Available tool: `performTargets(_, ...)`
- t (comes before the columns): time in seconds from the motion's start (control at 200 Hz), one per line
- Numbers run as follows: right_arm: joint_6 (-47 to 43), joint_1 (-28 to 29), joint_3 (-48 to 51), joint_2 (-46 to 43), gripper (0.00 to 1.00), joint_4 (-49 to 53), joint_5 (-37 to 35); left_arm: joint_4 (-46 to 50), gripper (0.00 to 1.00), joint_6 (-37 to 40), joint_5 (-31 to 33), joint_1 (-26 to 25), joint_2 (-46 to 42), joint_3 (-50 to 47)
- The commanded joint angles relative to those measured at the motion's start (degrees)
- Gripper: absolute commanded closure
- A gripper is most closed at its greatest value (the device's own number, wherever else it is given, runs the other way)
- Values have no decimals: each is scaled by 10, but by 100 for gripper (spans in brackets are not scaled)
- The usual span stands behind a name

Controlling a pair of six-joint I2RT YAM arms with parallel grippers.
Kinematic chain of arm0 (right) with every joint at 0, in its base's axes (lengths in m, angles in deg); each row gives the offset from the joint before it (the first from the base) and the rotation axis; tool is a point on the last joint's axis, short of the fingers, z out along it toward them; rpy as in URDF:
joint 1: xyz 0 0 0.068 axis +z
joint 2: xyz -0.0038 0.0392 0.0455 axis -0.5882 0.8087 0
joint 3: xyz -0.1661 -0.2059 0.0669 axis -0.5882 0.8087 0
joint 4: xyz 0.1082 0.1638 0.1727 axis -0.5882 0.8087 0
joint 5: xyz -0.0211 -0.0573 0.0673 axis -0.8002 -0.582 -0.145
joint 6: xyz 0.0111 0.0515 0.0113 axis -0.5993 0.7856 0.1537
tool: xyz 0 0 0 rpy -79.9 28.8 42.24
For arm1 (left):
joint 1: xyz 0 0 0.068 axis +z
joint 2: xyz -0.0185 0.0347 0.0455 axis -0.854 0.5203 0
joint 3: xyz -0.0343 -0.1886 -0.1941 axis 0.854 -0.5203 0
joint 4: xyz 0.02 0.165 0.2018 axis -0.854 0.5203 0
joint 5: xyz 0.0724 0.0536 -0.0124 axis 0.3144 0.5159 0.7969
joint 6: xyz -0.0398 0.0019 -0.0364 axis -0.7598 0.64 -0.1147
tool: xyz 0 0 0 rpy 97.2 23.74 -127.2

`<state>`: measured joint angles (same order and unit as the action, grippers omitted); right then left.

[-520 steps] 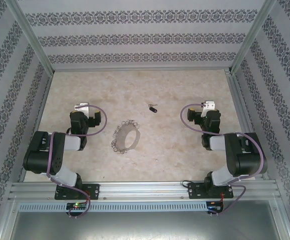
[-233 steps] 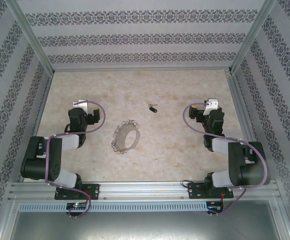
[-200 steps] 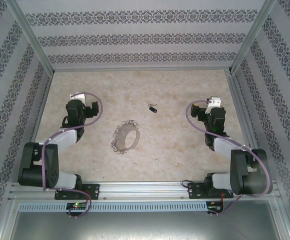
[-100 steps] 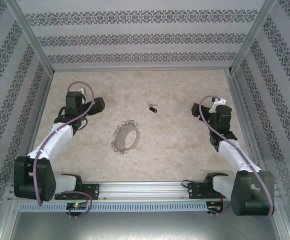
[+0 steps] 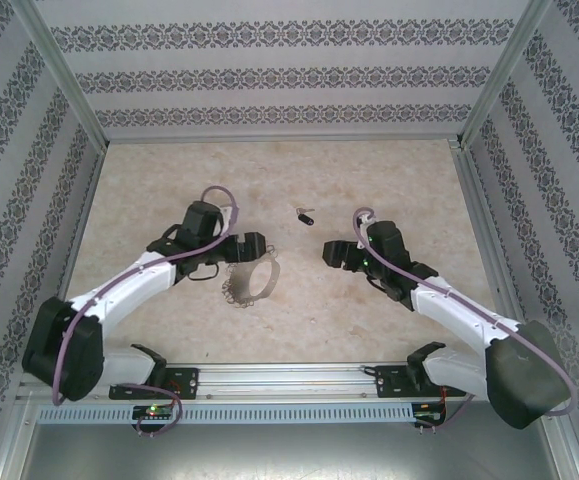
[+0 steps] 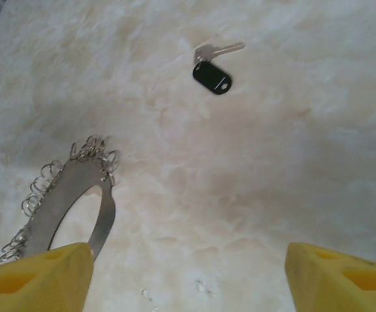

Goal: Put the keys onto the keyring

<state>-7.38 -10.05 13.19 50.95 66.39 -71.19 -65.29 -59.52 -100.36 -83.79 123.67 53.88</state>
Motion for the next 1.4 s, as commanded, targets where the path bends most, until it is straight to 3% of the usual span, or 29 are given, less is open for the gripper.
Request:
performTargets(0.0,46,12,7,13,26,-25,1,-14,4,-2,-27,-22,45,18)
performTargets(0.46,40,22,23,19,30,-14,-34,-19,18,36,-57,-65,214,138)
performTargets(0.849,28,21,19,9,29,1,-62,-17,22,39,-36,-68,254,165)
performTargets(1.099,18,21,3,37,29,-11,-19,-14,22,45,-5,-68,242,152)
performTargets(1.394,6,28,-47,126,37,-42,89,-17,23,49,13,-69,244,147)
